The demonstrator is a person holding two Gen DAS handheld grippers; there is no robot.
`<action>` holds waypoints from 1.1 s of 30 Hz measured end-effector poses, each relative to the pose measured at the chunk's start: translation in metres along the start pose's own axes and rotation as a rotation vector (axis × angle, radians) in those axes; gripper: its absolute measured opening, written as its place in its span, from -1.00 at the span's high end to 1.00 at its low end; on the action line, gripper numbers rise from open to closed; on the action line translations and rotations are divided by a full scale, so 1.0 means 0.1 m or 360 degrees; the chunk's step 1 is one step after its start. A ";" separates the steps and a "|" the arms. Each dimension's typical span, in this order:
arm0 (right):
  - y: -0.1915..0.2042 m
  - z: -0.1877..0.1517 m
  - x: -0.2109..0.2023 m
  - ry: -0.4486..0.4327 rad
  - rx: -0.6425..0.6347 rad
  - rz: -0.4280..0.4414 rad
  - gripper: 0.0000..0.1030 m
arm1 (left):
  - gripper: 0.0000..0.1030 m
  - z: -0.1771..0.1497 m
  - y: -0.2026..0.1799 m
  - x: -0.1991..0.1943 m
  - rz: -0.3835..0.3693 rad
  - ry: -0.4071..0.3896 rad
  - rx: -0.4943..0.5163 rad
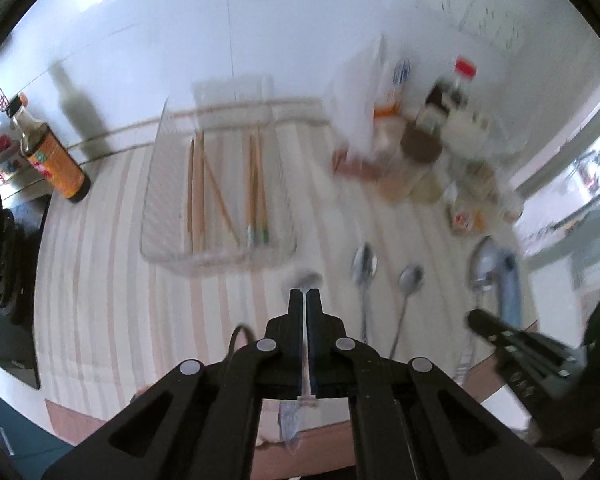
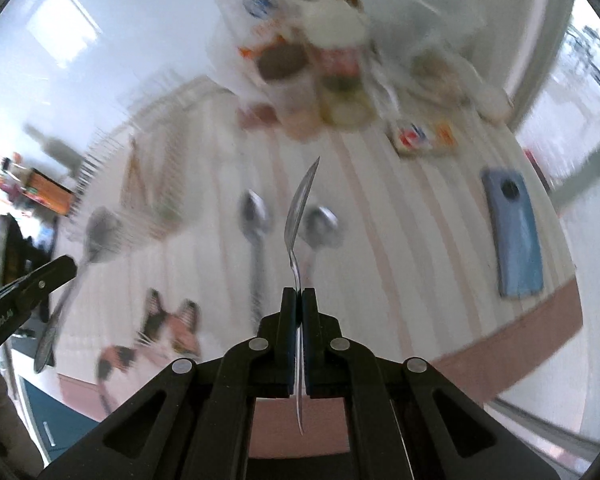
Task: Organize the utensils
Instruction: 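Carry both spoons to the clear rack and open the left tool to drop its spoon, then move the left tool back and grasp another spoon while the right tool keeps its spoon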
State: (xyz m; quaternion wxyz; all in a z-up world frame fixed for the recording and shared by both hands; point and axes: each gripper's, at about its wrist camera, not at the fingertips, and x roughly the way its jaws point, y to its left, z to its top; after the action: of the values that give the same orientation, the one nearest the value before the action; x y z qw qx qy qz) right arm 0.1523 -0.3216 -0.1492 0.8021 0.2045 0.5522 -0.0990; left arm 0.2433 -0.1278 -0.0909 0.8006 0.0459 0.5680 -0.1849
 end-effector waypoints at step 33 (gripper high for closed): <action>-0.57 -0.40 0.81 0.0284 0.0335 -0.0056 0.95 | 0.89 -1.00 0.09 1.62 0.0081 0.0607 0.0661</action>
State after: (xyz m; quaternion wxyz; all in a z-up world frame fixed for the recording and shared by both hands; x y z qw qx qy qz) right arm 0.1269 -0.3497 -0.2491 0.7220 0.2858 0.6114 -0.1520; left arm 0.2038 -0.1307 -0.2772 0.6572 0.2571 0.6570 -0.2652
